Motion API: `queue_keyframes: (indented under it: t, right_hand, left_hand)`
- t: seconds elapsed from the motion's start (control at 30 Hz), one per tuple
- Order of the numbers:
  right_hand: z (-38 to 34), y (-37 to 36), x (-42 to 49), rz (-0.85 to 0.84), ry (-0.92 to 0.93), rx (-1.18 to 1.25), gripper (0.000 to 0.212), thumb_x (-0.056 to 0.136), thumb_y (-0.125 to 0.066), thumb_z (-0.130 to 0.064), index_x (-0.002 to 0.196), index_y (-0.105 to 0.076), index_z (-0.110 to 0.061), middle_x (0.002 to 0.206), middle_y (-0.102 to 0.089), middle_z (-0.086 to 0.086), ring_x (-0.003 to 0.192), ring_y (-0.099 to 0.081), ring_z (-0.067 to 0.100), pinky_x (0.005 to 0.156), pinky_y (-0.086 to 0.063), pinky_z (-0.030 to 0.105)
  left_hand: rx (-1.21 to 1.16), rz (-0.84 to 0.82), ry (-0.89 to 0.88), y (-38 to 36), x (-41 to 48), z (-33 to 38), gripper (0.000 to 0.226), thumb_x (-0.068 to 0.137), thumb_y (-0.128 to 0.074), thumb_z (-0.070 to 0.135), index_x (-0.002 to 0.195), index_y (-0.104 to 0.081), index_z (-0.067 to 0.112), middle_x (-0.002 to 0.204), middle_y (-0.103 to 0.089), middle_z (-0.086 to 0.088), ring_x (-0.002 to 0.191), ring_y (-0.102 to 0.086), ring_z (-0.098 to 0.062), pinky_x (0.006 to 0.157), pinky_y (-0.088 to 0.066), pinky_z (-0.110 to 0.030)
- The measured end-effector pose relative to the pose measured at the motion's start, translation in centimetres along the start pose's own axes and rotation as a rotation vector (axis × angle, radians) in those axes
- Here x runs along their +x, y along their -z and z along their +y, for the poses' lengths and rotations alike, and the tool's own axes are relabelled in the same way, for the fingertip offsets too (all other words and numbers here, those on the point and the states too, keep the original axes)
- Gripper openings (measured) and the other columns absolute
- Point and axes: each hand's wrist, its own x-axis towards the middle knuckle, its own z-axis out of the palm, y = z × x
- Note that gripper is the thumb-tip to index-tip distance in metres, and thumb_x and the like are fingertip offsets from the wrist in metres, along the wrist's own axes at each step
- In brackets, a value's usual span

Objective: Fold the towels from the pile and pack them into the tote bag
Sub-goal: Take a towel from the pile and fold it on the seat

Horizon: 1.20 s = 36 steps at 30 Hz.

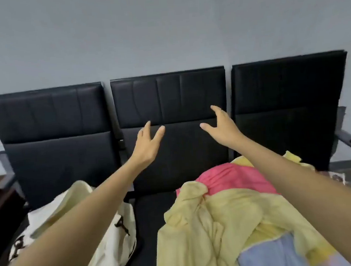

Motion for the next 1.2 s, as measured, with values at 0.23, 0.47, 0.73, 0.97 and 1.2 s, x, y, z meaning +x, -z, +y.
queue_keyframes:
  t: [0.23,0.47,0.73,0.97,1.2]
  right_hand:
    - [13.9,-12.8,-7.4,-0.233,0.003,-0.032,0.068,0.091,-0.063,-0.028,0.148,-0.028,-0.013,0.152,-0.032,0.004,0.14,-0.032,0.019,0.109,-0.029,0.028]
    - [22.7,-20.2,-11.9,-0.533,0.013,-0.304,0.063,0.087,-0.064,-0.043,0.139,-0.041,-0.016,0.138,-0.039,0.004,0.126,-0.04,0.02,0.1,-0.035,0.028]
    - [25.4,-22.5,-13.2,-0.308,0.046,-0.235,0.014,0.095,-0.054,-0.026,0.098,-0.044,-0.016,0.11,-0.042,0.003,0.087,-0.045,0.017,0.069,-0.028,0.026]
    - [25.6,-22.4,-14.1,0.077,0.221,-0.097,0.015,0.097,-0.05,-0.018,0.086,-0.041,-0.012,0.079,-0.048,-0.001,0.073,-0.045,0.02,0.066,-0.034,0.036]
    - [24.6,-19.0,-17.5,0.088,-0.287,0.658,0.013,0.098,-0.051,-0.02,0.089,-0.044,-0.017,0.072,-0.045,0.003,0.043,-0.044,0.006,0.037,-0.034,0.019]
  left_hand:
    - [0.09,-0.215,0.102,-10.6,-5.4,-17.2,0.077,0.093,-0.052,0.05,0.153,-0.012,0.024,0.157,-0.016,-0.002,0.141,-0.027,-0.021,0.111,-0.029,-0.033]
    - [0.292,-0.381,0.069,-16.5,-9.1,-28.6,0.06,0.087,-0.066,0.038,0.139,-0.04,0.021,0.134,-0.04,0.005,0.125,-0.042,-0.019,0.102,-0.041,-0.036]
    - [0.357,-0.292,0.019,-19.7,-9.6,-31.6,0.033,0.09,-0.06,0.041,0.119,-0.054,0.028,0.107,-0.055,0.011,0.098,-0.049,-0.008,0.078,-0.03,-0.018]
    - [0.272,-0.05,0.007,-20.3,-9.6,-32.3,0.019,0.098,-0.048,0.033,0.093,-0.059,0.019,0.088,-0.062,0.007,0.082,-0.056,-0.013,0.073,-0.043,-0.029]
    - [0.272,0.117,0.119,-18.5,-12.8,-31.5,0.011,0.09,-0.046,0.006,0.1,-0.049,0.011,0.105,-0.049,0.0,0.089,-0.051,-0.022,0.081,-0.048,-0.041]
